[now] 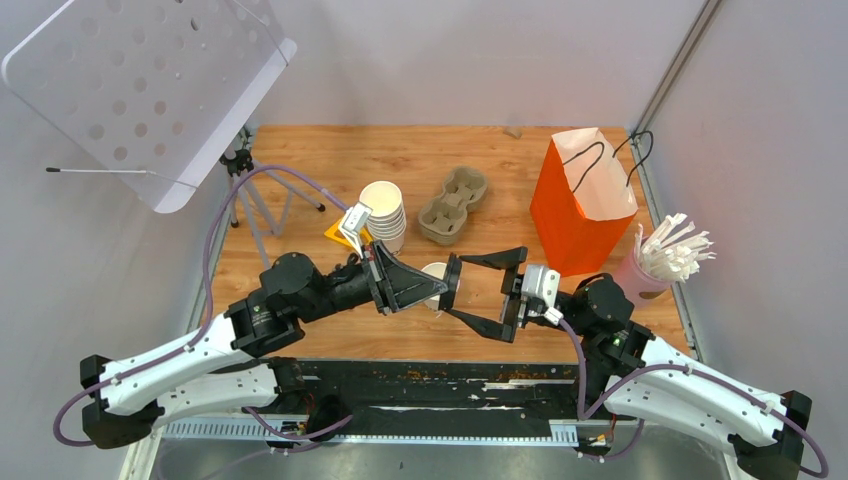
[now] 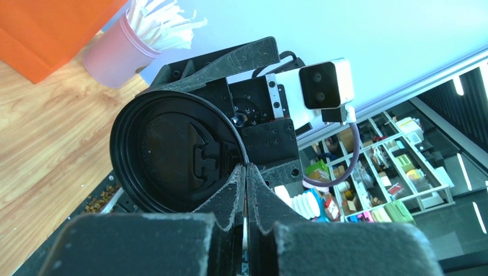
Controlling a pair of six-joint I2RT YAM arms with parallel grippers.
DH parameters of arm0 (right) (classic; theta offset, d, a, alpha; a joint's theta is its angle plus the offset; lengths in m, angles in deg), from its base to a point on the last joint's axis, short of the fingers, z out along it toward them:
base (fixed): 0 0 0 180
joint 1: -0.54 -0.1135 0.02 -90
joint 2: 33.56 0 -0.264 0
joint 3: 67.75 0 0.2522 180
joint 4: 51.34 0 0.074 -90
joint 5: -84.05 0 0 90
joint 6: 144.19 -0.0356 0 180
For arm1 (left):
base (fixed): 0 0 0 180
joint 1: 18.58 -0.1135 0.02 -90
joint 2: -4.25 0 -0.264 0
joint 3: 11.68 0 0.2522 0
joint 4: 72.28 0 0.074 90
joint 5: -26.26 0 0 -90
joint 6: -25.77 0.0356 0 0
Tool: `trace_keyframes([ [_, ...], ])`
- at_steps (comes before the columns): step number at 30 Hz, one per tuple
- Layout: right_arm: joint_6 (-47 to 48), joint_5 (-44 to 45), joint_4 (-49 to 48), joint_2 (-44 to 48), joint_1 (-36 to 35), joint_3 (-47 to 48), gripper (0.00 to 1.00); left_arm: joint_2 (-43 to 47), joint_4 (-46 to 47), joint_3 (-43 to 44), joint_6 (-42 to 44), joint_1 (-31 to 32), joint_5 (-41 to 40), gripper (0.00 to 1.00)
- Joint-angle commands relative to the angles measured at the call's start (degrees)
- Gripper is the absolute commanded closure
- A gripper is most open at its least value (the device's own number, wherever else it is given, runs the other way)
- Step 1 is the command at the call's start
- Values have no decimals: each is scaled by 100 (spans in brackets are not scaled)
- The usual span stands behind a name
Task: Pack the takeout coffee
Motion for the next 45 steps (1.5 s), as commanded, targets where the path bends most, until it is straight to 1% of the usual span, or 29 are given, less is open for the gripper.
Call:
trace_keyframes([
  [1, -57, -3, 14, 84, -36, 69, 15, 115, 51, 15, 19, 14, -138, 91],
  [4, -93, 54, 95, 84, -36, 64, 15, 155, -39, 39, 86, 14, -203, 86],
  [5, -118, 90, 125, 91, -40, 64, 15, 173, -102, 65, 117, 14, -231, 82],
  [7, -187, 180, 171, 113, -41, 51, 16, 211, -296, 157, 211, 14, -344, 70],
  [8, -207, 224, 197, 125, -40, 43, 16, 231, -453, 207, 274, 14, -405, 67],
  [9, -241, 279, 230, 134, -41, 39, 17, 250, -564, 250, 343, 18, -465, 65],
  [10, -262, 317, 263, 136, -41, 38, 17, 289, -639, 272, 402, 19, -501, 66],
  [11, -280, 321, 293, 144, -42, 26, 18, 315, -689, 279, 463, 16, -536, 71],
  [12, -299, 293, 301, 145, -41, 10, 18, 327, -707, 268, 509, 14, -545, 79],
  [13, -332, 257, 302, 142, -41, -7, 18, 330, -725, 263, 565, 14, -547, 85],
  [15, -453, 292, 347, 145, -35, -10, 18, 313, -988, 281, 617, 15, -672, 94],
  [17, -610, 438, 461, 146, -41, 7, 20, 271, -1233, 286, 664, 15, -686, 99],
  [19, -819, 683, 688, 158, -41, 31, 20, 264, -1358, 226, 728, 14, -888, 100],
  [20, -977, 876, 840, 162, -41, 74, 20, 251, -1544, 230, 766, 18, -1022, 99],
  [21, -1134, 1075, 1053, 175, -41, 130, 20, 226, -1883, 286, 812, 15, -1248, 95],
  [23, -1554, 1504, 1522, 188, -40, 270, 21, 139, -2832, 452, 808, 14, -1893, 80],
  [25, -1981, 1784, 2151, 197, -41, 421, 21, 33, -3658, 532, 825, 14, -2394, 70],
  [27, -2337, 1894, 2609, 219, -40, 581, 22, -81, -4168, 465, 865, 14, -2645, 63],
  [28, -2467, 1907, 2776, 238, -41, 631, 22, -196, -4410, 407, 883, 14, -2703, 62],
  [30, -2657, 1928, 3006, 307, -41, 669, 23, -417, -4615, 263, 874, 14, -2675, 62],
  [35, -2906, 1926, 3381, 518, -36, 716, 24, -1277, -4800, -19, 906, 21, -1998, 61],
  [37, -2958, 1936, 3556, 589, -41, 779, 24, -1492, -4824, -139, 907, 35, -1921, 62],
  [41, -2960, 2180, 3851, 761, -41, 918, 25, -1659, -4853, -473, 746, 36, -1961, 62],
  [45, -2845, 2254, 3915, 946, -39, 961, 25, -1723, -4723, -954, 577, 42, -1691, 62],
])
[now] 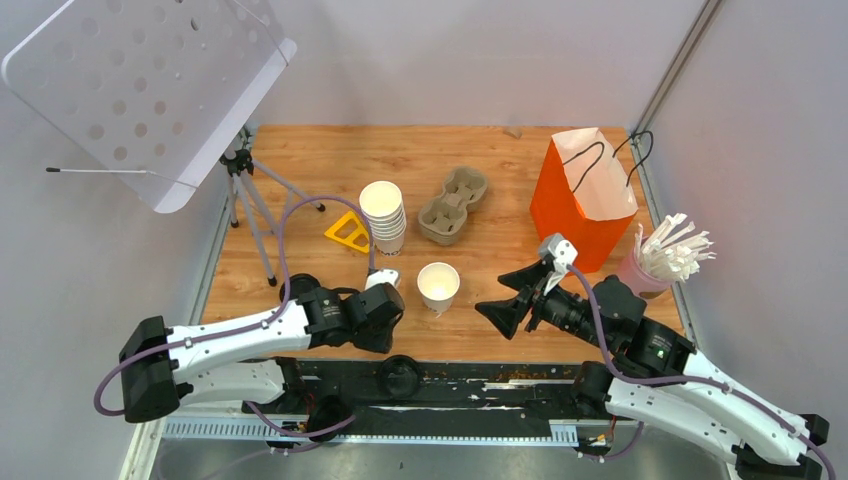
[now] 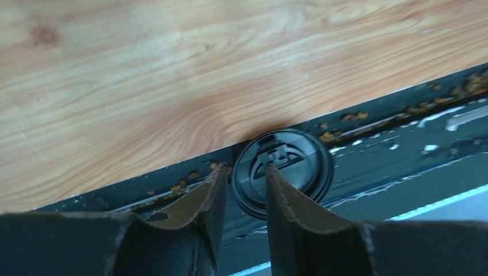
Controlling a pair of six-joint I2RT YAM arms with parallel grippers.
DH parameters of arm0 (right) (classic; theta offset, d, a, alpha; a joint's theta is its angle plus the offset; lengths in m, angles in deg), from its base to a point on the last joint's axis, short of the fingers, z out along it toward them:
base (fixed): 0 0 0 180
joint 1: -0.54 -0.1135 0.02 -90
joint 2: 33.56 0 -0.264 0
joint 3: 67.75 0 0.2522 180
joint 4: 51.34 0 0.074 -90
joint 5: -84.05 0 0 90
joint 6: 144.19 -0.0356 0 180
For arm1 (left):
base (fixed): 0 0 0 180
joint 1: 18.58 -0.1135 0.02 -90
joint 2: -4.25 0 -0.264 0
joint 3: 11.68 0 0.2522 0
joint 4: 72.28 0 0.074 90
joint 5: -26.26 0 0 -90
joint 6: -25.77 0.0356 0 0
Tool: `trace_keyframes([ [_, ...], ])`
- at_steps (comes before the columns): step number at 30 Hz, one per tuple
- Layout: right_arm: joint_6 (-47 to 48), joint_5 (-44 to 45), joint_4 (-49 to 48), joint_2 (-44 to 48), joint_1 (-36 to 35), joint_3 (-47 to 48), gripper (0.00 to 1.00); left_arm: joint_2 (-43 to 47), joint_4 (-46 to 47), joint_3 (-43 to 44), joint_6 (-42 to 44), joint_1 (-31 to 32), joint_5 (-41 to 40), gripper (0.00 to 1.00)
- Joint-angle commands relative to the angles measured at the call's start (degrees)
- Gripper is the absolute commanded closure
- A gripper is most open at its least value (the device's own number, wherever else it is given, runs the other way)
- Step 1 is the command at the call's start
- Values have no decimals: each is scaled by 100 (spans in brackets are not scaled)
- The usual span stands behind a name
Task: Pack the takeout coffee
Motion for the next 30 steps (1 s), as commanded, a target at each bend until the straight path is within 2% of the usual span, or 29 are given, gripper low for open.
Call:
trace_keyframes([
  [1, -10, 252, 155, 221, -36, 291, 25, -15, 22, -399, -245, 29, 247, 62],
  [8, 37, 259, 64, 215, -41, 258, 25, 299, 752, -1166, -457, 38, 698, 59],
  [20, 14, 169, -38, 109, -36, 204, 25, 262, 1190, -1405, -437, 40, 806, 59],
  [26, -75, 203, -28, 93, -41, 239, 25, 261, 1200, -1477, -443, 39, 799, 69],
  [30, -368, 145, 6, -3, -39, 314, 24, 352, 1139, -1386, -389, 42, 680, 86],
])
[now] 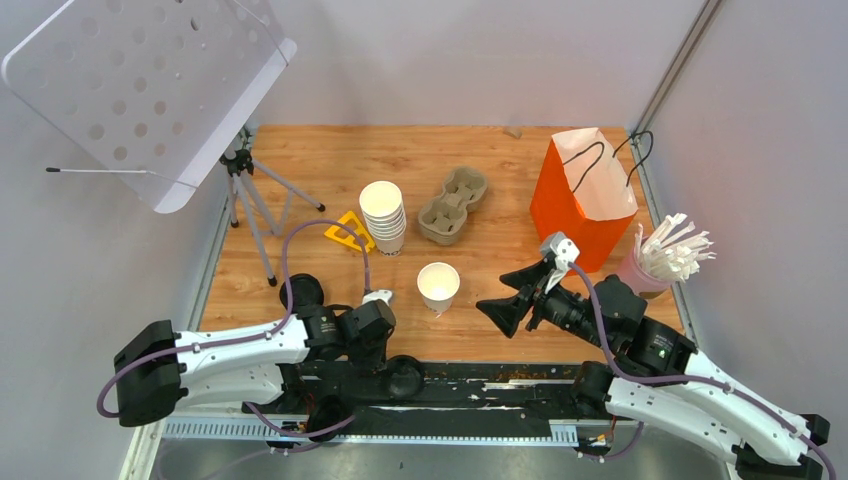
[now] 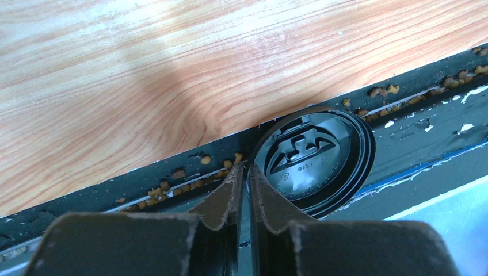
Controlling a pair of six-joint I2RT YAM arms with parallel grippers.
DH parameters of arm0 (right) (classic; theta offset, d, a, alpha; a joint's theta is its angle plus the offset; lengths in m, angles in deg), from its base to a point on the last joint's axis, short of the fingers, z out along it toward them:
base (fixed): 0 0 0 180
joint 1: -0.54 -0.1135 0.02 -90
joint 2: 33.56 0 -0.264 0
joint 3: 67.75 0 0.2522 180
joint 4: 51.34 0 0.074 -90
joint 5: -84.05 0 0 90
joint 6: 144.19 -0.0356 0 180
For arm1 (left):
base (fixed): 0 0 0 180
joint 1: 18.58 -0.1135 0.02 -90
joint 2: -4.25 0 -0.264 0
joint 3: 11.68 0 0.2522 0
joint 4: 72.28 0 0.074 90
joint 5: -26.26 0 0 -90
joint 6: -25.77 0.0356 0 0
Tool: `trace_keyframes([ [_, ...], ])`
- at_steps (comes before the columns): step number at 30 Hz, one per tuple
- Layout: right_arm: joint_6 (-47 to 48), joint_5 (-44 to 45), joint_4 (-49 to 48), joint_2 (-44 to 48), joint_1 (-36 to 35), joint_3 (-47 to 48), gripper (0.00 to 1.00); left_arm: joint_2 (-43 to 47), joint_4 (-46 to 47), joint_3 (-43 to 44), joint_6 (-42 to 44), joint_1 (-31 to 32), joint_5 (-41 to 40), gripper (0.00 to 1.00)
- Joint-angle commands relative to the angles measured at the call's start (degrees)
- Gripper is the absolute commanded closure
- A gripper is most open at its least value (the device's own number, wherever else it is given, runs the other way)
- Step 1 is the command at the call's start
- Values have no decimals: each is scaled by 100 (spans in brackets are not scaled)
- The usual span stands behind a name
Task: Pack the takeout coffee
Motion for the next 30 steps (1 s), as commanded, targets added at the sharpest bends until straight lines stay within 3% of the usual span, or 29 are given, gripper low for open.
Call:
trace_keyframes([
  [1, -375, -52, -149, -108, -40, 226, 24, 132, 75, 74, 2, 45, -160, 89],
  [4, -492, -60, -156, -157, -39, 250, 24, 140, 85, 95, 37, 38, -160, 99],
  [14, -609, -60, -135, -180, -39, 288, 23, 709, -122, 73, -63, 38, -336, 100],
  [17, -610, -17, -99, -143, -42, 294, 23, 836, -172, 26, -66, 36, -332, 81],
  [20, -614, 24, -86, -94, -40, 319, 23, 757, -66, -62, -17, 36, -205, 70],
  [30, -589, 42, -67, -36, -41, 310, 23, -185, -29, 126, 190, 42, -116, 68],
])
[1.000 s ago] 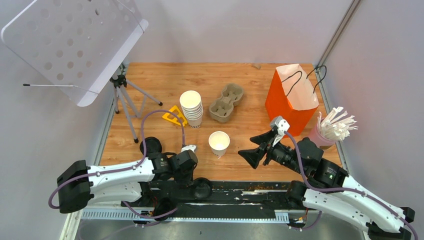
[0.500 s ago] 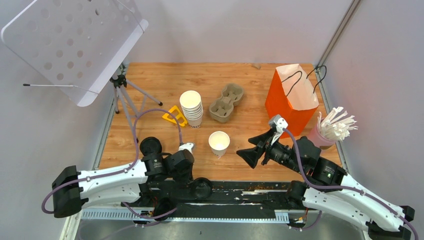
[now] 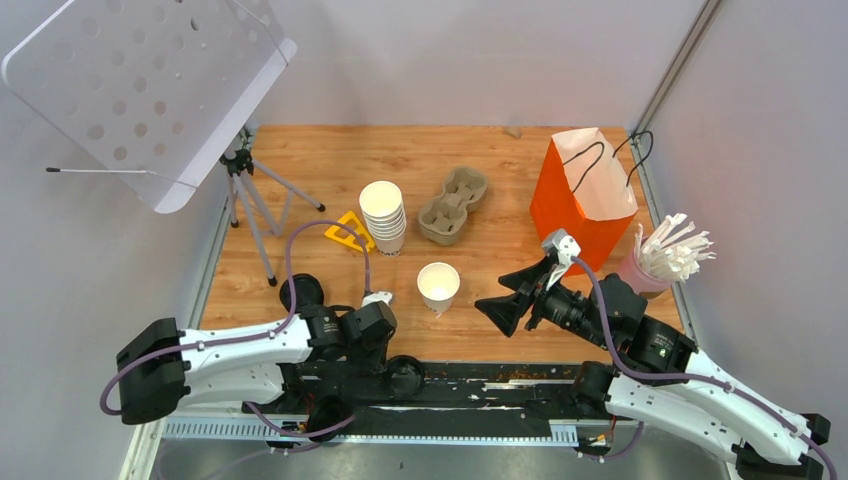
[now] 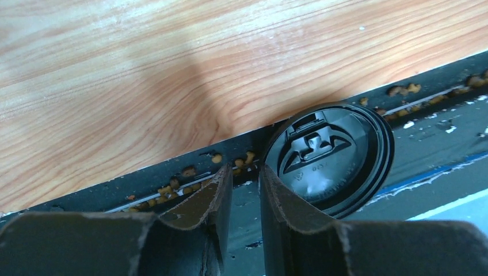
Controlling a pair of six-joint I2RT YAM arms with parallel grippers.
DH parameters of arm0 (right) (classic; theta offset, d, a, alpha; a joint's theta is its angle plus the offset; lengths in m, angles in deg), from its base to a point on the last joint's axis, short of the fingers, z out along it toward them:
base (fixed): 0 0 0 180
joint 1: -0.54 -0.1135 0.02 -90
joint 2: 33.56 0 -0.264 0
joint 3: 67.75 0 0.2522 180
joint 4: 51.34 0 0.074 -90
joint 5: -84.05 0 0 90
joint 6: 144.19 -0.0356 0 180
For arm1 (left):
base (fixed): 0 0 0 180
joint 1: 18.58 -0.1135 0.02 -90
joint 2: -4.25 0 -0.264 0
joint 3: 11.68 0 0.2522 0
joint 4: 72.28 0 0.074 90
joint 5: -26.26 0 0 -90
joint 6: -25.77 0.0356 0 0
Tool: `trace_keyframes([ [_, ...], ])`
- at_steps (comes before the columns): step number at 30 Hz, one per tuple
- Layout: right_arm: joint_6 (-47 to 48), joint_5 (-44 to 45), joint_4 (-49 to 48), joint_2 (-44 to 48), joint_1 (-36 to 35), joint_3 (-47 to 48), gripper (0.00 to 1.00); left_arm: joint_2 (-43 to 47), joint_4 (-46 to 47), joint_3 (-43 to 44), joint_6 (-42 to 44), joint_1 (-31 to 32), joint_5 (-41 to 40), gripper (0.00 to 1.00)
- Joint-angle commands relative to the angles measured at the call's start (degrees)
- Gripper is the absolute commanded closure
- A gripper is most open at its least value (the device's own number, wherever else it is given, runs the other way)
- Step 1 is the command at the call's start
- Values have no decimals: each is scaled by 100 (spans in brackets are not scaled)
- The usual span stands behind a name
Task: Pack the takeout coffee
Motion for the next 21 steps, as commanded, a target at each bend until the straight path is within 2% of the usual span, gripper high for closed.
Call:
trace_keyframes([
  [1, -50, 40, -93, 48, -41, 232, 23, -223, 98, 143, 156, 14, -20, 68],
  [12, 39, 126, -107, 25, -39, 251, 22, -220, 508, 27, 166, 18, 205, 72],
  [17, 32, 128, -158, 20, -39, 197, 22, 5, 603, -76, 74, 11, 277, 79],
  [21, 47, 143, -160, 20, -41, 226, 22, 73, 563, -160, 19, 21, 228, 80],
])
